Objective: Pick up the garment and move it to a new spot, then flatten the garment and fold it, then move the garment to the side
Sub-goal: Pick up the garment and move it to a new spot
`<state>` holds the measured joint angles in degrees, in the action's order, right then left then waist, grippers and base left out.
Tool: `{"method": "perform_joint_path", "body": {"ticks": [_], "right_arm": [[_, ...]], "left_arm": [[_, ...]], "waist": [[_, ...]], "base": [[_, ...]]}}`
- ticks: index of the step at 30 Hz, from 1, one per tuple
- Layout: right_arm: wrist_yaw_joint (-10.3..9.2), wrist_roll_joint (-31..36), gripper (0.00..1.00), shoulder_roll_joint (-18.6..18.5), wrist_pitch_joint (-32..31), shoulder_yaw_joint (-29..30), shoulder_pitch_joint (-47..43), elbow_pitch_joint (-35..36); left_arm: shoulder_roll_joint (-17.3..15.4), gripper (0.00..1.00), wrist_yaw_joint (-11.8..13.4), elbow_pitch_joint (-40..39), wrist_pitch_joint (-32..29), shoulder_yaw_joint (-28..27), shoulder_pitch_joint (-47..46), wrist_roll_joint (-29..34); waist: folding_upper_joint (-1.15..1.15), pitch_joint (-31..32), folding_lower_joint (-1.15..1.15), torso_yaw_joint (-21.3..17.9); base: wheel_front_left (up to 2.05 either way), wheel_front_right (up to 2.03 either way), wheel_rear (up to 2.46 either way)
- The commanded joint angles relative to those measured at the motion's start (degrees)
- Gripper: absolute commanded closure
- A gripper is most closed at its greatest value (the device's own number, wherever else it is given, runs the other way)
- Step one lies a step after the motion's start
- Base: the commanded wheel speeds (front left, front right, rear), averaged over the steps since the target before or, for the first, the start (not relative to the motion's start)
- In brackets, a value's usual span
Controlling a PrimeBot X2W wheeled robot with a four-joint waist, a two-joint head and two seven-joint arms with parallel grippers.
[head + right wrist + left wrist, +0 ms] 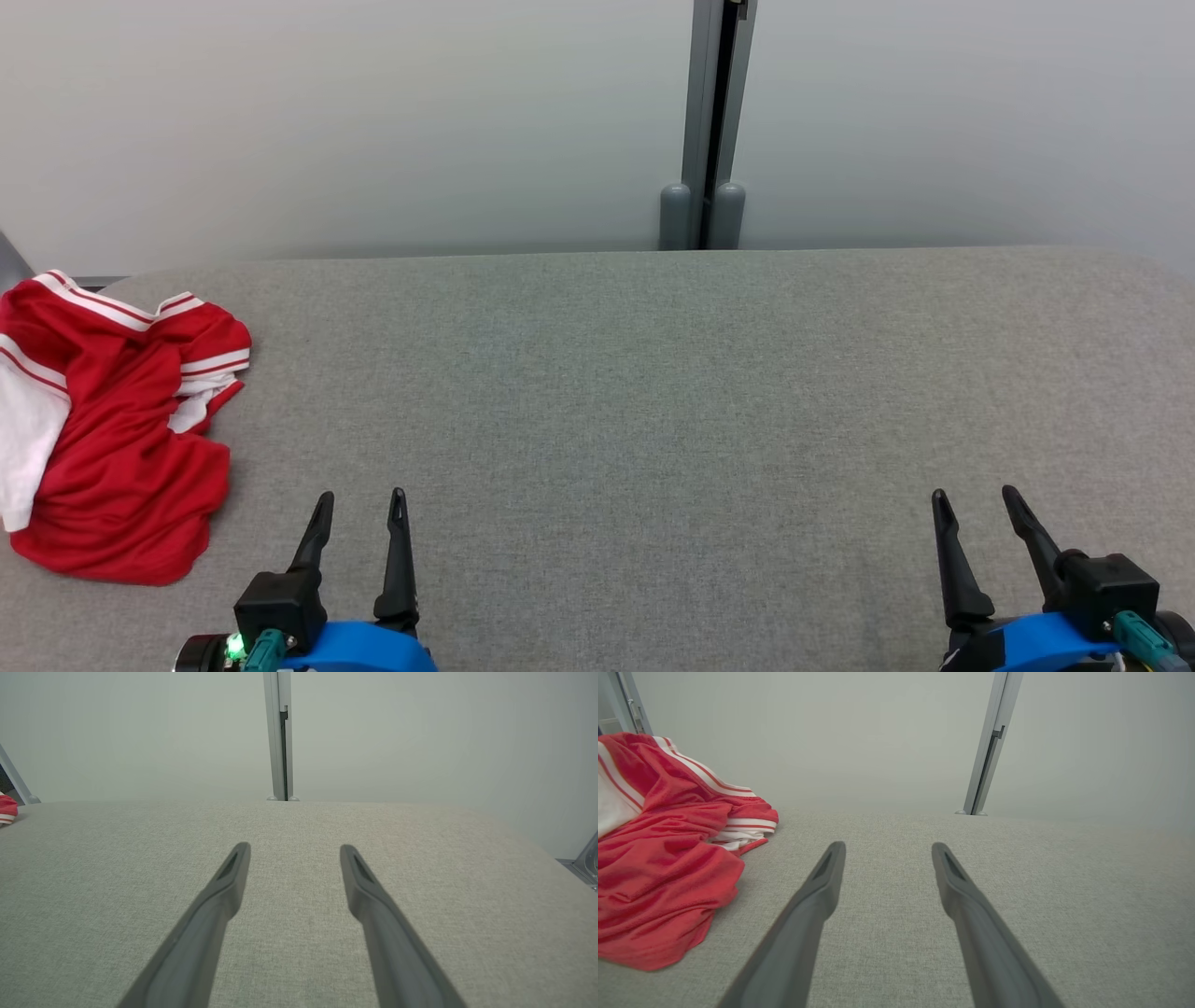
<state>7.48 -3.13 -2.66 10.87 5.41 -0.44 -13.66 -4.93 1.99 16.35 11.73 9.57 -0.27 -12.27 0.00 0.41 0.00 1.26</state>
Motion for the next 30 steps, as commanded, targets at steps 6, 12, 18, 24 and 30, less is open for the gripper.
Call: {"method": "perform_joint_path", "body": {"ticks": [6, 12, 18, 24, 30], "right_arm": [[0.03, -0.4, 0.0, -0.4, 0.5, 0.2, -0.7, 0.1], [0.03, 0.1, 0.0, -0.4, 0.3, 1.5, -1.4, 0.7], [0.03, 0.2, 0.0, -0.4, 0.3, 2.3, -1.7, 0.9], [0.03, -0.4, 0.0, -0.3, 0.4, 1.6, -1.9, 0.7], [0.03, -0.7, 0.0, -0.3, 0.4, 0.8, -2.3, 0.6]], "left_arm": [[-0.4, 0.0, 0.6, -0.8, 0.0, 0.3, 0.8, -0.2], [-0.5, 0.0, 0.8, -1.0, -0.1, 1.0, 0.5, 0.0], [-1.1, 0.0, 1.0, -0.8, 0.1, 0.9, 0.8, -0.4], [-1.6, 0.0, 1.0, -0.9, 0.1, 1.0, 0.8, -0.6], [-2.3, 0.0, 1.0, -1.4, 0.2, 1.3, 1.1, -0.6]], "waist": [[0.0, -0.1, 0.0, 0.3], [0.0, -0.1, 0.0, 4.1], [0.0, -0.3, 0.0, 10.5], [0.0, -0.2, 0.0, 17.6], [0.0, 0.2, 0.0, 23.9]], "base": [[0.0, 0.0, 0.0], [0.0, 0.0, 0.0], [0.0, 0.0, 0.0], [0.0, 0.0, 0.0], [0.0, 0.0, 0.0]]}}
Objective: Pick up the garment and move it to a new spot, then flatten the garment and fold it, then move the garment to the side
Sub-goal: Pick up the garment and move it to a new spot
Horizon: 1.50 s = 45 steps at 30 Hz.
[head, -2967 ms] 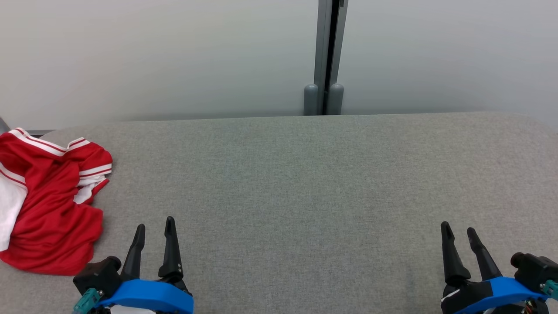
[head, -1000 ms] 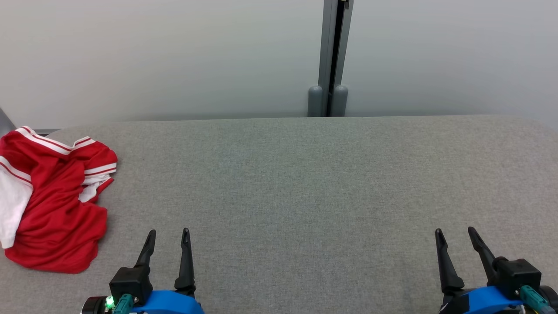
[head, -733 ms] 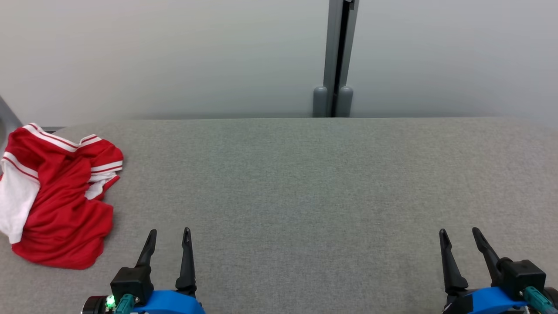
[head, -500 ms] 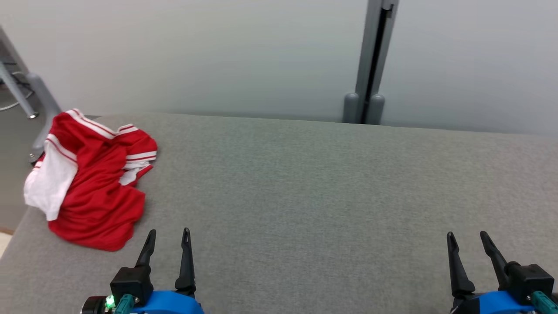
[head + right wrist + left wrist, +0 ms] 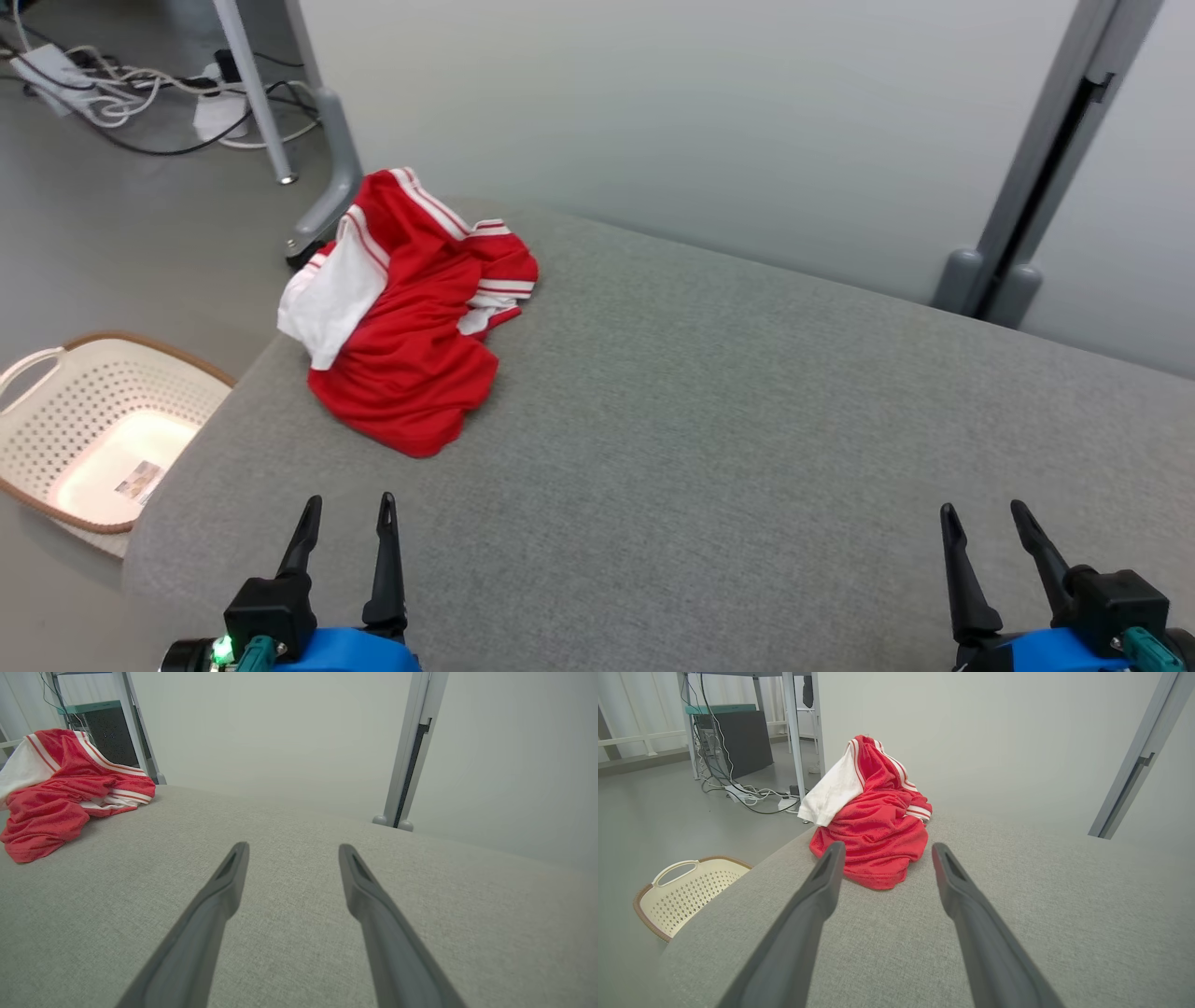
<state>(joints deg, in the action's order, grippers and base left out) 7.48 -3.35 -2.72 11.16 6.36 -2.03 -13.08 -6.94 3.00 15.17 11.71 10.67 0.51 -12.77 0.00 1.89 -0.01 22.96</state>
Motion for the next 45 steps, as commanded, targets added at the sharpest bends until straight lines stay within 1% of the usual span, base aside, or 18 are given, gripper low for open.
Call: {"method": "perform_joint_path", "body": {"ticks": [1, 4, 8, 20, 24, 27, 30, 34, 36, 38, 42, 44, 45], "right_arm": [[0.03, -0.5, 0.0, -0.3, 0.0, -0.4, -0.6, 0.0], [0.03, -0.6, 0.0, -0.3, 0.1, -0.6, -0.5, 0.0], [0.03, -0.6, 0.0, -0.3, -0.1, -1.3, -0.2, 0.0], [0.03, -0.1, 0.0, -0.3, 0.0, -2.6, 1.6, -0.8], [0.03, -0.4, 0.0, -0.3, 0.1, -1.9, 1.0, -0.6], [0.03, -0.7, 0.0, -0.3, 0.0, -1.5, 0.7, -0.3], [0.03, -0.6, 0.0, -0.3, -0.2, -1.1, 1.0, 0.4], [0.03, -0.2, 0.0, -0.3, -0.5, -1.0, 1.9, 1.7], [0.02, 0.0, 0.0, -0.3, -0.8, -1.2, 2.6, 2.4], [0.03, 0.2, 0.0, -0.3, -0.9, -1.6, 3.6, 3.3], [0.02, 0.8, 0.0, -0.3, -1.6, -2.7, 5.7, 5.4], [0.03, 1.4, 0.0, -0.3, -1.9, -2.5, 6.7, 6.3], [0.03, 1.7, 0.0, -0.3, -2.0, -2.6, 7.3, 6.7]], "left_arm": [[-0.4, 0.0, 0.0, -0.3, 0.2, 0.1, 0.4, -0.2], [-0.6, 0.0, 0.2, -0.5, 0.3, 0.0, 0.5, -0.4], [-0.9, 0.0, 0.4, -0.7, 0.4, -0.2, 0.8, -0.6], [-1.1, 0.0, 1.5, -1.9, 0.9, -0.4, 1.5, -1.2], [-1.6, 0.0, 1.4, -2.4, 0.1, 0.1, -0.2, -0.8], [-2.3, 0.0, 1.2, -4.2, -1.1, -0.5, -2.0, -1.4], [-3.5, 0.0, 0.4, -7.7, -2.7, -1.6, -5.2, -2.3], [-6.0, 0.0, -0.9, -11.4, -6.7, -4.0, -11.6, -4.5], [-8.2, 0.0, -1.5, -11.9, -9.6, -5.3, -15.2, -5.2], [-10.9, 0.0, -2.3, -11.0, -12.9, -6.4, -19.1, -5.8], [-15.3, 0.0, -4.0, -7.2, -17.4, -9.9, -25.2, -8.8], [-16.5, 0.0, -5.2, -4.1, -20.2, -11.2, -28.0, -11.3], [-17.7, 0.0, -5.7, -2.6, -21.2, -11.9, -29.5, -12.1]], "waist": [[0.0, -1.2, 0.01, 3.0], [0.0, -1.2, 0.01, 5.4], [0.0, -1.5, 0.01, 6.8], [0.0, -2.7, 0.01, 7.3], [0.0, -2.7, 0.01, 7.2], [0.0, -3.0, 0.01, 7.0], [0.0, -4.1, 0.01, 6.3], [0.0, -6.3, 0.01, 5.2], [0.0, -8.0, 0.01, 4.1], [0.0, -10.0, 0.01, 2.8], [0.0, -14.9, 0.01, -1.0], [0.0, -17.4, 0.01, -2.6], [0.0, -18.7, 0.01, -3.5]], "base": [[0.0, 0.0, 0.0], [0.0, 0.0, 0.0], [0.0, 0.0, 0.0], [0.0, 0.0, 0.0], [0.0, 0.0, 0.0], [0.0, 0.0, 0.0], [0.0, 0.0, 0.0], [0.0, 0.0, 0.0], [0.0, 0.0, 0.0], [0.0, 0.0, 0.0], [0.0, 0.0, 0.0], [0.0, 0.0, 0.0], [0.0, 0.0, 0.0]]}}
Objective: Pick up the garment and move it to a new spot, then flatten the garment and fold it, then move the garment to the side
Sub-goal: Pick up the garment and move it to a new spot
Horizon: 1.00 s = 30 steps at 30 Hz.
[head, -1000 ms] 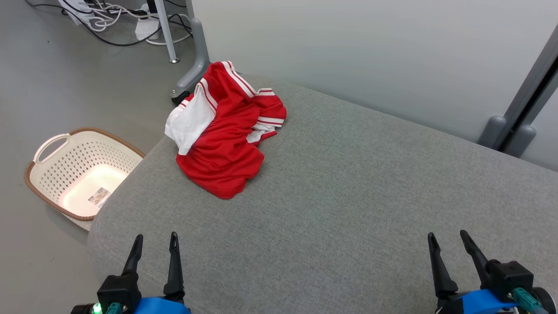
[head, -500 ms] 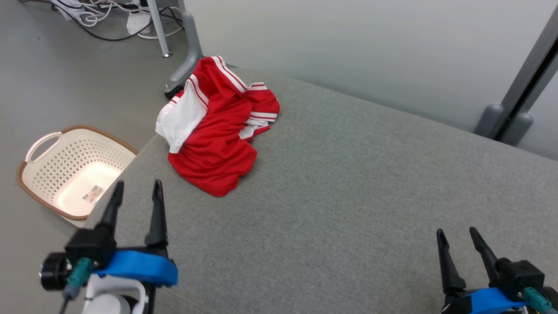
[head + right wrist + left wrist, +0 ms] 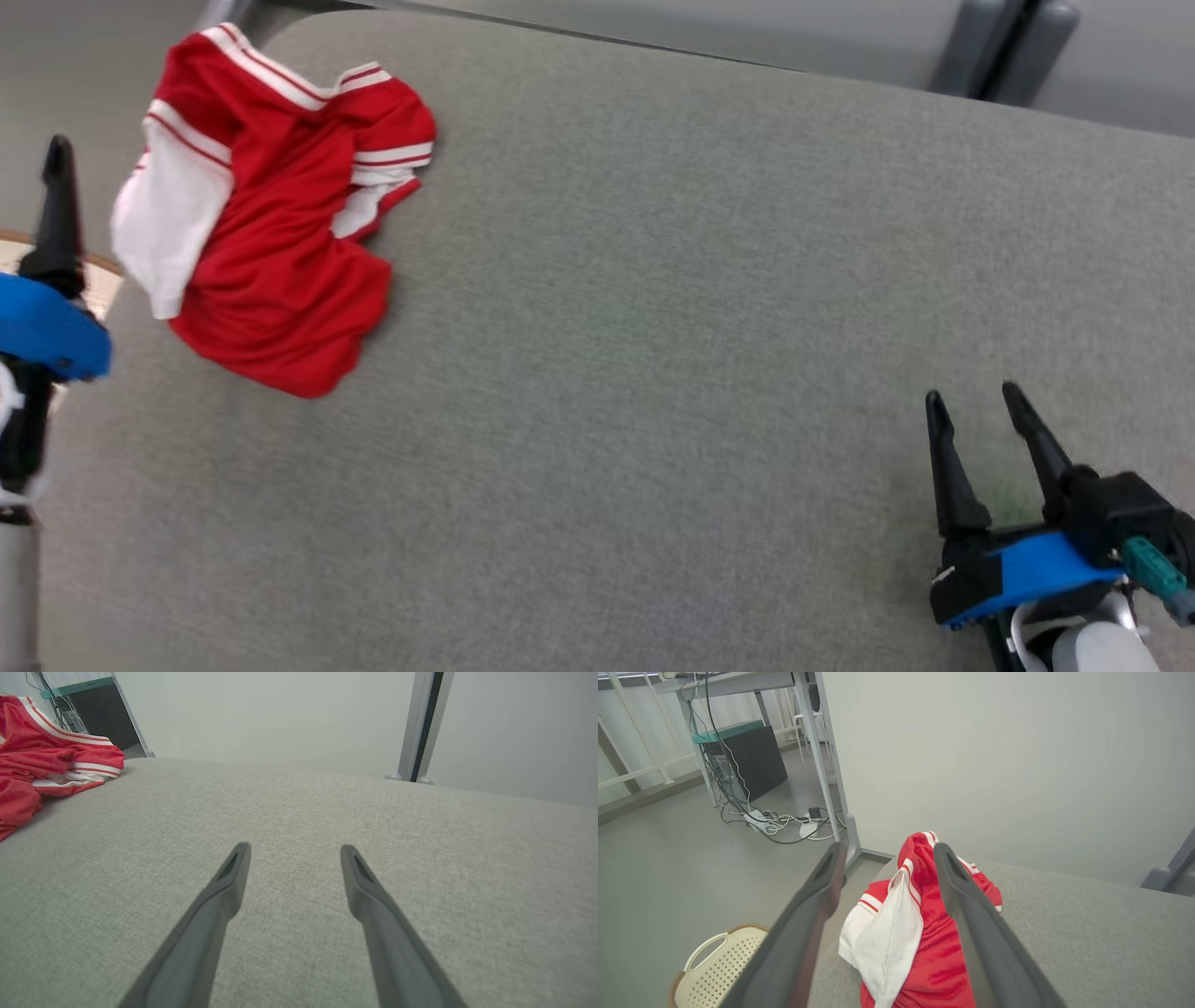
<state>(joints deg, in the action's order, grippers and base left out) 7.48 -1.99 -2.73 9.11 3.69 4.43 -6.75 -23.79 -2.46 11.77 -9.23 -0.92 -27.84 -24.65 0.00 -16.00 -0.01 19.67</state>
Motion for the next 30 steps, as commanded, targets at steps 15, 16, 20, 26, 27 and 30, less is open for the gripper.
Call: {"method": "perform_joint_path", "body": {"ticks": [15, 16, 20, 26, 27, 30], "right_arm": [[0.03, 1.8, 0.0, -0.2, -0.1, -3.0, 6.4, 8.3], [0.03, 1.7, 0.0, -0.3, -0.1, -3.0, 6.5, 8.3], [0.03, 1.1, 0.0, -0.3, 0.4, -2.8, 6.2, 7.4], [0.03, -1.0, 0.0, -0.3, 1.8, -3.7, 5.1, 4.6], [0.03, -1.4, 0.0, -0.3, 2.0, -3.8, 4.7, 3.9], [0.03, -2.4, 0.0, -0.2, 2.7, -4.3, 4.0, 1.9]], "left_arm": [[-8.9, 0.0, 1.5, 15.1, -5.2, -8.1, -5.3, -5.6], [-8.7, 0.0, 1.7, 16.1, -5.8, -8.3, -5.2, -6.2], [-7.4, 1.0, 0.5, 19.0, -9.7, -7.7, -5.2, -8.5], [-9.3, 1.0, 1.1, 18.0, -6.3, -6.7, -5.3, -5.8], [-9.8, 1.0, 1.1, 17.5, -5.8, -6.3, -5.5, -5.1], [-11.3, 1.0, 0.2, 15.1, -5.3, -4.7, -6.3, -3.2]], "waist": [[0.0, -14.9, 0.01, -12.9], [0.0, -15.1, 0.01, -13.4], [0.0, -14.3, 0.01, -14.4], [0.0, -9.0, 0.01, -14.8], [0.0, -7.6, 0.01, -14.8], [0.0, -3.4, 0.01, -14.8]], "base": [[0.0, 0.0, 0.0], [0.0, 0.0, 0.0], [0.0, 0.0, 0.0], [0.0, 0.0, 0.0], [0.0, 0.0, 0.0], [0.0, 0.0, 0.0]]}}
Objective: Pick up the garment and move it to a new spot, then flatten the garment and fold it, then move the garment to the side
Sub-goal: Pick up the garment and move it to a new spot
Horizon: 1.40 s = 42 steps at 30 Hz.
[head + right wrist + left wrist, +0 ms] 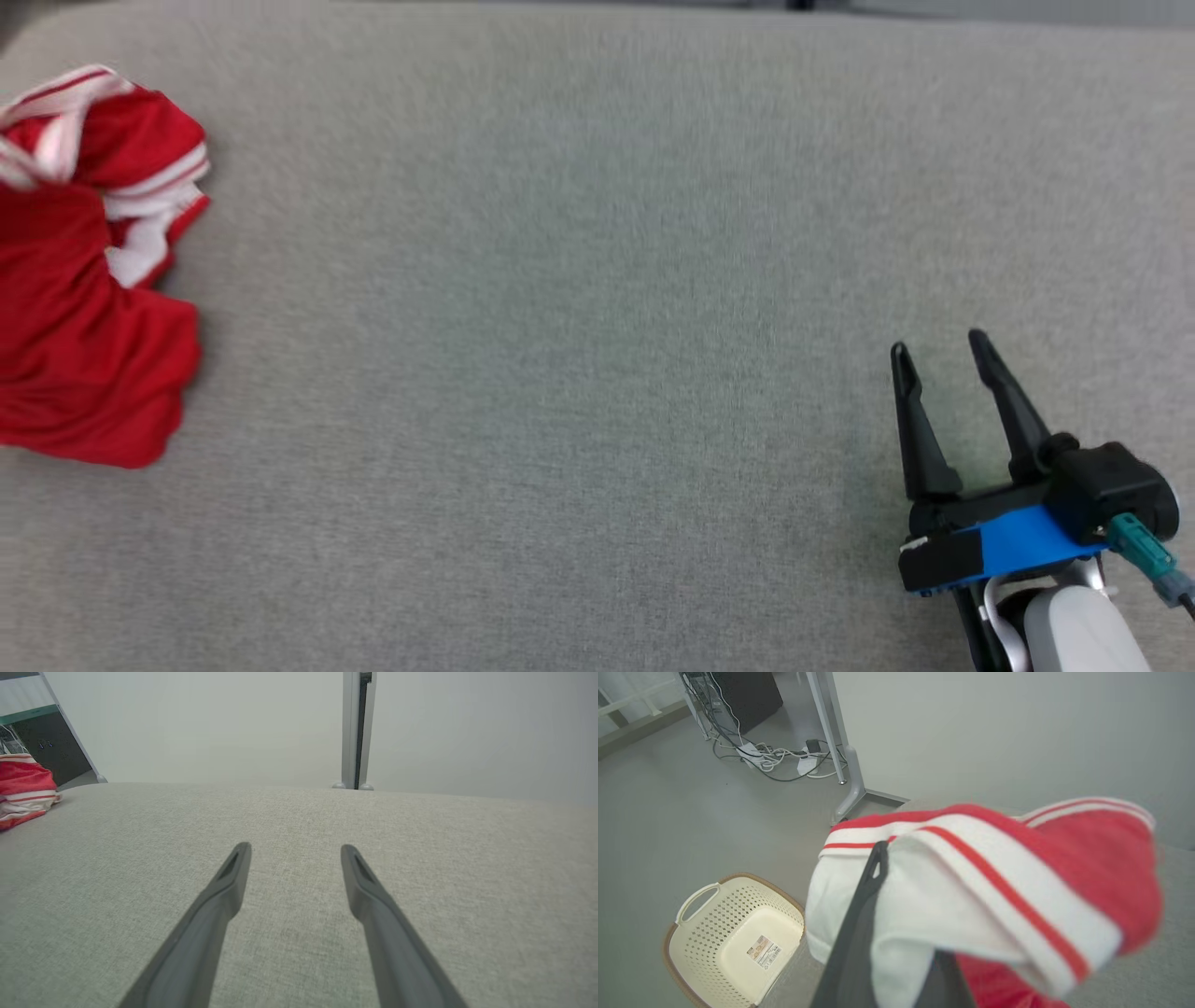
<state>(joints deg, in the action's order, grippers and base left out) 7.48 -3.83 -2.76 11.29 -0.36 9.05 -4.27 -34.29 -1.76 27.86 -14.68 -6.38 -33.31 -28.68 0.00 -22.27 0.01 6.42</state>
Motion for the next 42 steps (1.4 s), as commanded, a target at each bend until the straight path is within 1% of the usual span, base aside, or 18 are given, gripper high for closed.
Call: {"method": "perform_joint_path", "body": {"ticks": [1, 2, 4, 6, 7, 8, 15, 18, 24, 27, 33, 38, 40, 41, 42], "right_arm": [[0.03, -1.0, 0.0, -0.2, 0.7, -0.4, -1.1, -1.2], [0.02, -1.9, 0.0, -0.2, 1.1, -0.4, -1.8, -2.2], [0.03, -2.6, 0.0, -0.2, 1.4, -0.3, -2.6, -3.4], [0.03, -3.4, 0.0, -0.2, 1.8, -0.2, -3.5, -4.3], [0.03, -3.4, 0.0, -0.2, 1.8, -0.2, -3.5, -4.3], [0.03, -3.9, 0.0, -0.2, 2.0, -0.2, -4.0, -4.7], [0.03, -5.6, 0.0, -0.2, 2.6, -0.2, -6.3, -6.5], [0.03, -5.9, 0.0, -0.2, 2.8, -0.1, -6.6, -6.7], [0.03, -6.3, 0.0, -0.2, 2.8, -1.1, -5.9, -6.7], [0.03, -6.6, 0.0, -0.2, 2.9, -1.5, -5.2, -6.5], [0.03, -7.3, 0.0, -0.2, 2.9, -2.5, -4.5, -7.0], [0.03, -7.8, 0.0, -0.2, 3.2, -2.8, -3.4, -7.7], [0.03, -8.0, 0.0, -0.2, 3.4, -3.0, -3.3, -7.9], [0.03, -8.0, 0.0, -0.2, 3.5, -3.1, -3.3, -8.0], [0.03, -8.1, 0.0, -0.2, 3.4, -3.3, -3.2, -8.0]], "left_arm": [[-1.4, 1.0, -1.1, -2.1, -0.5, 1.8, -1.1, 1.6], [-2.3, 1.0, -2.1, -5.2, -1.7, 4.1, -2.4, 3.0], [-3.0, 1.0, -2.8, -8.5, -2.7, 6.2, -4.1, 4.2], [-3.0, 1.0, -3.3, -12.1, -3.9, 8.3, -6.1, 5.1], [-3.0, 1.0, -3.3, -12.1, -3.9, 8.3, -6.1, 5.1], [-2.8, 1.0, -3.7, -13.8, -4.6, 9.1, -7.4, 5.1], [2.2, 1.0, -4.9, -21.3, -7.6, 15.1, -17.4, 2.1], [4.4, 1.0, -5.2, -23.2, -8.2, 18.2, -21.3, 2.3], [10.7, 1.0, -5.4, -25.3, -7.6, 23.7, -25.4, -0.4], [13.3, 1.0, -5.6, -26.2, -7.1, 27.4, -24.2, -1.8], [15.5, 1.0, -5.8, -25.4, -5.1, 34.0, -18.5, -3.5], [17.6, 1.0, -5.7, -19.8, -1.2, 36.9, -9.8, -5.3], [18.6, 1.0, -4.8, -15.7, 0.1, 38.0, -6.1, -5.7], [18.8, 1.0, -4.4, -13.6, 0.7, 38.6, -4.8, -5.0], [19.2, 0.8, -4.0, -11.4, 1.3, 39.4, -3.4, -4.6]], "waist": [[0.0, 4.3, -0.01, -1.6], [0.0, 7.1, -0.01, -1.6], [0.0, 10.0, -0.01, -1.5], [0.0, 12.7, -0.01, -1.4], [0.0, 12.7, -0.01, -1.4], [0.0, 13.8, -0.01, -1.5], [0.0, 19.5, -0.01, -2.4], [0.0, 19.9, -0.01, -3.3], [0.0, 19.7, -0.01, -6.3], [0.0, 18.9, -0.01, -8.0], [0.0, 17.1, -0.01, -12.2], [0.0, 15.4, -0.01, -15.1], [0.0, 15.0, -0.01, -15.8], [0.0, 14.6, -0.01, -16.1], [0.0, 14.4, -0.01, -16.3]], "base": [[0.0, 0.0, 0.0], [0.0, 0.0, 0.0], [0.0, 0.0, 0.0], [0.0, 0.0, 0.0], [0.0, 0.0, 0.0], [0.0, 0.0, 0.0], [0.0, 0.0, 0.0], [0.0, 0.0, 0.0], [0.0, 0.0, 0.0], [0.0, 0.0, 0.0], [0.0, 0.0, 0.0], [0.0, 0.0, 0.0], [0.0, 0.0, 0.0], [0.0, 0.0, 0.0], [0.0, 0.0, 0.0]]}}
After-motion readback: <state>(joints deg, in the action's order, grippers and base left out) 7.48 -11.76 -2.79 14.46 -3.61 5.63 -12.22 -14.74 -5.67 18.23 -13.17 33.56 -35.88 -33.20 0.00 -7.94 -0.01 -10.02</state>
